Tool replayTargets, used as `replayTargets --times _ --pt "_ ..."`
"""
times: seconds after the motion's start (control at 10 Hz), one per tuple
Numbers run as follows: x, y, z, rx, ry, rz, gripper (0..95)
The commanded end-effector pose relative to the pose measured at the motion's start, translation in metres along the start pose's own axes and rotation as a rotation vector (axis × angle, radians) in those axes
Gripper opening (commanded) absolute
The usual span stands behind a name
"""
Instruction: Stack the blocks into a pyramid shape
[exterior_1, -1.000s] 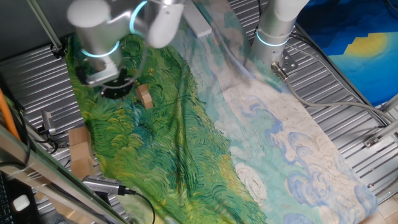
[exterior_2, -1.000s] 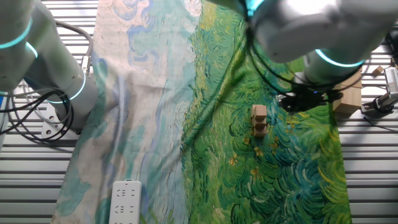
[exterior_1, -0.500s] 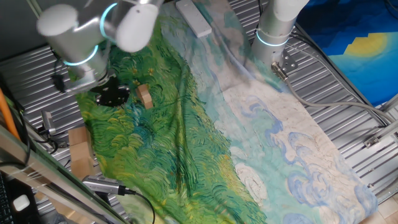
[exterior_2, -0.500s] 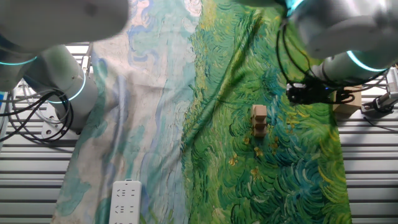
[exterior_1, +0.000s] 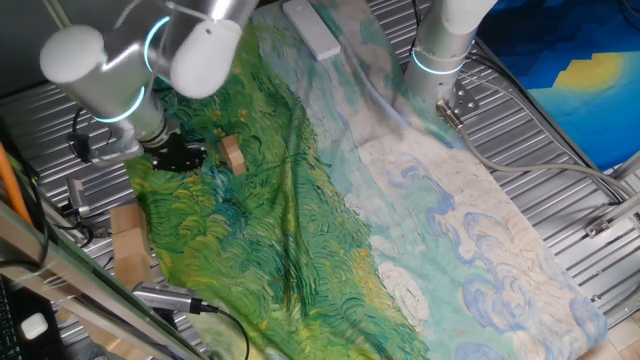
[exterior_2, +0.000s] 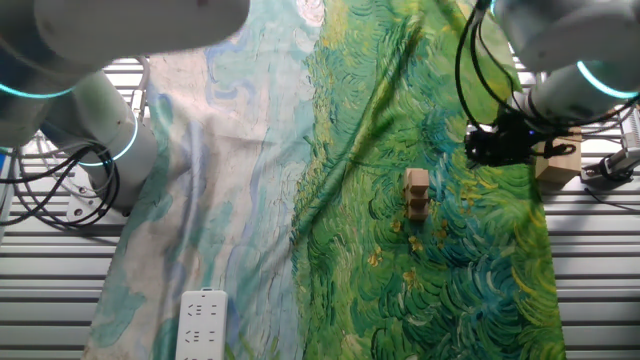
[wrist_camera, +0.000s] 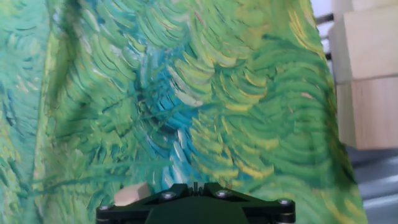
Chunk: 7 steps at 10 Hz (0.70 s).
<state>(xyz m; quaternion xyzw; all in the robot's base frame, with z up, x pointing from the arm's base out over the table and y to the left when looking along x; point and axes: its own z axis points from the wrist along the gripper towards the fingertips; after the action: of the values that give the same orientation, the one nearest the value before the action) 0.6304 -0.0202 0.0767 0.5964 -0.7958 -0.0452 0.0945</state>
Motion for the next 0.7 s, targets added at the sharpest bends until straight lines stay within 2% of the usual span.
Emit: replayTargets --times 0.1,0.3,0.5,0.7 --pt "0.0061 0.0010 -0.0021 0.384 0.198 -0.155 0.0" --pt "0.0061 0.0010 -0.0021 0.383 0.169 -0.143 0.0" --pt "0.0062 0.0010 -0.0022 0.381 0.160 -0.145 0.0" --pt "0.0069 0.0011 -0.0025 0.376 0.138 -0.146 0.0"
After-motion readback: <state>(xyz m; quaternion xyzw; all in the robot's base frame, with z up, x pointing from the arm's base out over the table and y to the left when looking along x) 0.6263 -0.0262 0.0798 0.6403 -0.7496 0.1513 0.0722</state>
